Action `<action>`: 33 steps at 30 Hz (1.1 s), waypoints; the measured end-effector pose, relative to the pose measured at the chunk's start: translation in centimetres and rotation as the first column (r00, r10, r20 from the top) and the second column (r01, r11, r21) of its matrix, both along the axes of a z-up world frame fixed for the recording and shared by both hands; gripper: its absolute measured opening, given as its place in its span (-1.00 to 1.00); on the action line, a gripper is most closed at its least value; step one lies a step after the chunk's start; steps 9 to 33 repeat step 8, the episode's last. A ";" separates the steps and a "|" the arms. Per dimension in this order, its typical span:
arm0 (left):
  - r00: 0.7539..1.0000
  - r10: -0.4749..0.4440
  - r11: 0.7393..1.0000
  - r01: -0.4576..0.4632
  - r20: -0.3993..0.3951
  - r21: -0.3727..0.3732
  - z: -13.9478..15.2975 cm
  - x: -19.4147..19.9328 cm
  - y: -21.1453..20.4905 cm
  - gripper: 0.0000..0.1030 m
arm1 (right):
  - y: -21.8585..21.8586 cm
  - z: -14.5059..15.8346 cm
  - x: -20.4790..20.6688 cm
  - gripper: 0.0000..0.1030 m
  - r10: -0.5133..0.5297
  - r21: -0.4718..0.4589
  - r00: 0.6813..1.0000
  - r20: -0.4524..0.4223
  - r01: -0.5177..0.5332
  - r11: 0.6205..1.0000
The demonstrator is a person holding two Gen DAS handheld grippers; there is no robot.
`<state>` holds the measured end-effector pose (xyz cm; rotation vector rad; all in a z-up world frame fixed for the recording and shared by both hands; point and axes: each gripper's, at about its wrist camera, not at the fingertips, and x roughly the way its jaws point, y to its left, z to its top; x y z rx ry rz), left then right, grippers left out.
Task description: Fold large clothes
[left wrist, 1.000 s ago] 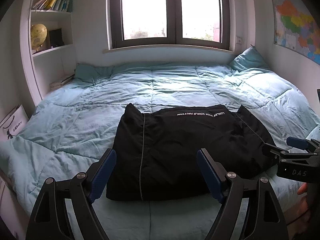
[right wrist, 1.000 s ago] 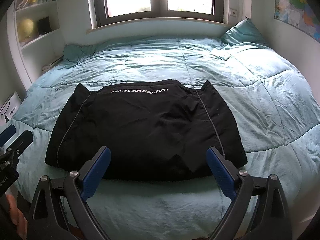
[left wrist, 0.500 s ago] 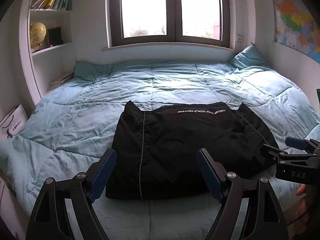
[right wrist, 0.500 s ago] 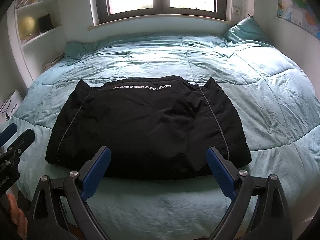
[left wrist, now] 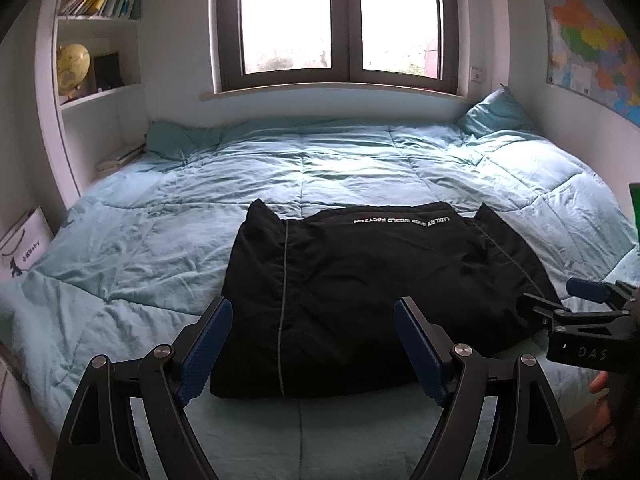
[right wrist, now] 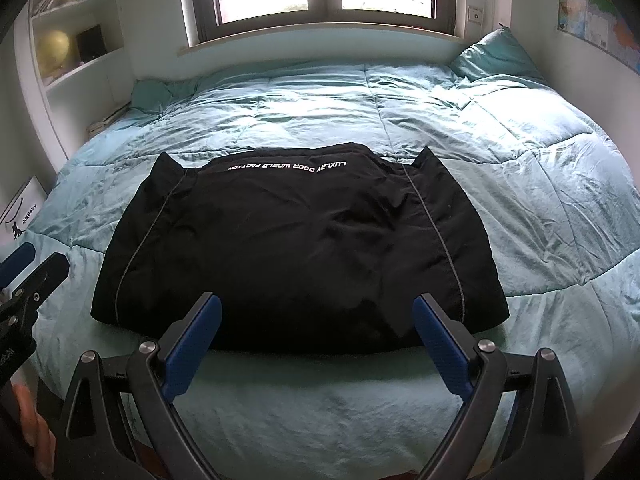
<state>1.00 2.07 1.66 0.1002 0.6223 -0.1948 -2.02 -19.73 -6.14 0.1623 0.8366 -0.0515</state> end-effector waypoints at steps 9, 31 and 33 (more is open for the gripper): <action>0.998 -0.061 0.997 0.061 0.015 -0.036 0.1 -0.2 0.1 0.62 | 0.1 -0.4 -0.1 0.88 0.014 0.008 1.000 -0.006 -0.014 1.000; 0.998 -0.061 0.997 0.061 0.015 -0.036 0.1 -0.2 0.1 0.62 | 0.1 -0.4 -0.1 0.88 0.014 0.008 1.000 -0.006 -0.014 1.000; 0.998 -0.061 0.997 0.061 0.015 -0.036 0.1 -0.2 0.1 0.62 | 0.1 -0.4 -0.1 0.88 0.014 0.008 1.000 -0.006 -0.014 1.000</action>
